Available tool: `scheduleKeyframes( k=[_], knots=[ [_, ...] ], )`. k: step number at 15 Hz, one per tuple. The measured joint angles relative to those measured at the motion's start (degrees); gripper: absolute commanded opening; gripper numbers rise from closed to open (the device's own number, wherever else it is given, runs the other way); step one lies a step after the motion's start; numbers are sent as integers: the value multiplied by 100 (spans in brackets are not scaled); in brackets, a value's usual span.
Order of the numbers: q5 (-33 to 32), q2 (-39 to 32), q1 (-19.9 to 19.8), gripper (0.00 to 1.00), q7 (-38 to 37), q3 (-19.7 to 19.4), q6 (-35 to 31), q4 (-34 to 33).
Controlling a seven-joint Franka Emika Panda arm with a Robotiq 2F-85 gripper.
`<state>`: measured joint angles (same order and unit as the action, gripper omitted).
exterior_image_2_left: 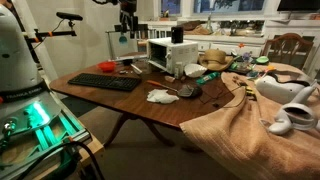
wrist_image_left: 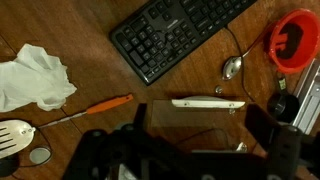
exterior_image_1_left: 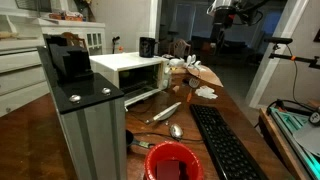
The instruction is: Put the metal lid on the salt cellar
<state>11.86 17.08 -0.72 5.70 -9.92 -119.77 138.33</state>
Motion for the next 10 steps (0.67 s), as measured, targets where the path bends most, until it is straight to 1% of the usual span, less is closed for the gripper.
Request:
scheduleKeyframes(
  k=[6,10],
  knots=[
    [0,0,-14,100,0,16,0,0],
    [66,-131,-168,100,-81,18,-420,-111]
  ],
)
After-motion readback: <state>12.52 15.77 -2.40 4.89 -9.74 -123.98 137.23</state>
